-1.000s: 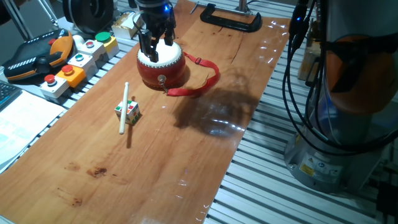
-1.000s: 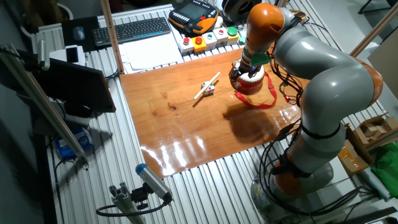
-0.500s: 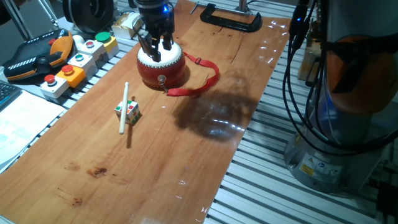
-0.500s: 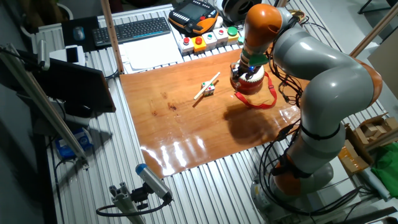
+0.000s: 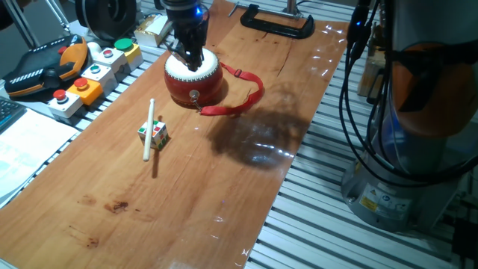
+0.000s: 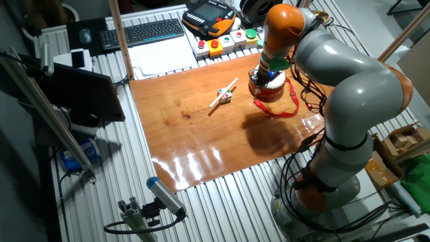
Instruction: Play the drum
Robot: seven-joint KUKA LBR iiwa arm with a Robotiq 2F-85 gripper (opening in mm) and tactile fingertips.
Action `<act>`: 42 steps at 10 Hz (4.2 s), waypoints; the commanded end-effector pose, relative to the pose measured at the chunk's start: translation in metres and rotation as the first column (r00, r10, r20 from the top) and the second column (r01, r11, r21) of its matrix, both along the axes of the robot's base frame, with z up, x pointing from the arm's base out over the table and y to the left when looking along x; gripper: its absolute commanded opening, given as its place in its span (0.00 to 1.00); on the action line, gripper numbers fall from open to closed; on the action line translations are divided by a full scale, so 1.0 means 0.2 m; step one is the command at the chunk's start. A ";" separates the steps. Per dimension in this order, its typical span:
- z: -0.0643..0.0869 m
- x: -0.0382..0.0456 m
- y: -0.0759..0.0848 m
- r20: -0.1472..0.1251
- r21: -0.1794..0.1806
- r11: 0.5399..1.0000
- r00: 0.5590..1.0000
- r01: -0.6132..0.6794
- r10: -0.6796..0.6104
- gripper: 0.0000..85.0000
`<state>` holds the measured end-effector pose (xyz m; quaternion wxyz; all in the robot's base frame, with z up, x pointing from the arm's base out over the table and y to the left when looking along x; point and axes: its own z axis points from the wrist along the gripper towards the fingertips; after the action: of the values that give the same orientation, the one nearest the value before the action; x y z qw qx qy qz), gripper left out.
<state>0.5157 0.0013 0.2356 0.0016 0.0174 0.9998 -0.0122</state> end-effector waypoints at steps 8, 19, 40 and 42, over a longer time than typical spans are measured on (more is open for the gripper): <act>-0.11 0.055 0.07 0.011 0.038 0.988 0.989 0.149 -0.150 0.01; -0.22 0.109 0.16 0.030 0.028 0.887 0.887 0.461 -0.462 0.01; -0.37 0.105 0.34 0.077 0.006 0.817 0.815 0.576 -0.575 0.01; -0.39 0.086 0.37 0.079 0.011 0.831 0.828 0.556 -0.555 0.01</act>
<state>0.5326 0.0762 0.1560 0.0375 0.3058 0.9512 -0.0162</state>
